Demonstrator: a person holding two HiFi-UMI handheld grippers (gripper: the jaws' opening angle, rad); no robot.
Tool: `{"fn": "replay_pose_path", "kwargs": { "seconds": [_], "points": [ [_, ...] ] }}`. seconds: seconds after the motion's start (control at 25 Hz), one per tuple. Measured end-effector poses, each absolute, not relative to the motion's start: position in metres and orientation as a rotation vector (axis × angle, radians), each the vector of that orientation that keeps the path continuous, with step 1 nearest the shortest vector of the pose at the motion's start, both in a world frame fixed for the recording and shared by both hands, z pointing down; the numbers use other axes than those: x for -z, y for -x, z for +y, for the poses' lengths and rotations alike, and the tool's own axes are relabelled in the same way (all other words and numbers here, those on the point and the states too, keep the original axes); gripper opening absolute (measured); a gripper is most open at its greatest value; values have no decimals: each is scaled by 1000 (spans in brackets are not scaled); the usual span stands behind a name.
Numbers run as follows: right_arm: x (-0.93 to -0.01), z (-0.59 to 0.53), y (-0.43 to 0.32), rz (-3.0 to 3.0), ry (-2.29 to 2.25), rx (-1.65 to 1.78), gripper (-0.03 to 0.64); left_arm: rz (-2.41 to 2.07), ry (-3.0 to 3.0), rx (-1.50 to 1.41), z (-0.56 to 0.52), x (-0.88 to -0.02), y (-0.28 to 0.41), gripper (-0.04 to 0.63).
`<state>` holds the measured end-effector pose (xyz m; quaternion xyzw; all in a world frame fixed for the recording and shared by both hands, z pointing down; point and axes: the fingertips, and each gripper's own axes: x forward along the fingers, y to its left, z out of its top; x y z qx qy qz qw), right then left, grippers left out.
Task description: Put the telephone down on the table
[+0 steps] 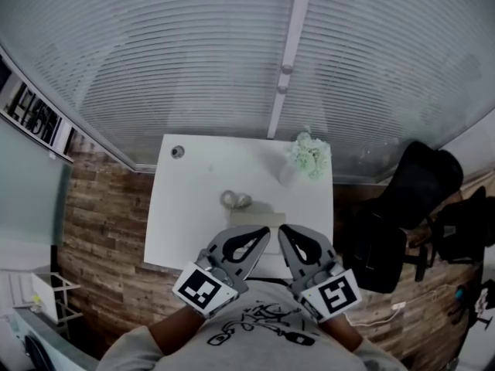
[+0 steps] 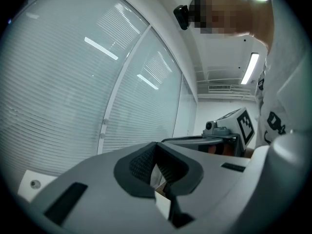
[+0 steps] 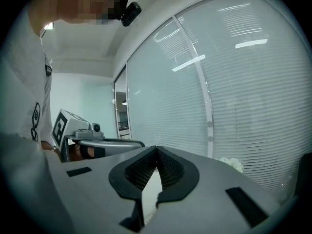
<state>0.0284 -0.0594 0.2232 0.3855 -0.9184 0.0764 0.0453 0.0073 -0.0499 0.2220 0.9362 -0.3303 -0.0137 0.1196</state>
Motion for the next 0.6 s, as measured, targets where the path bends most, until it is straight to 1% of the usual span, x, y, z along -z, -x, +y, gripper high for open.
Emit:
{"fn": "replay_pose_path", "kwargs": {
  "seconds": [0.6],
  "points": [
    [-228,-64,-27,-2804,-1155,-247,34,-977,-2714,39,-55,-225,-8,2]
  ]
}}
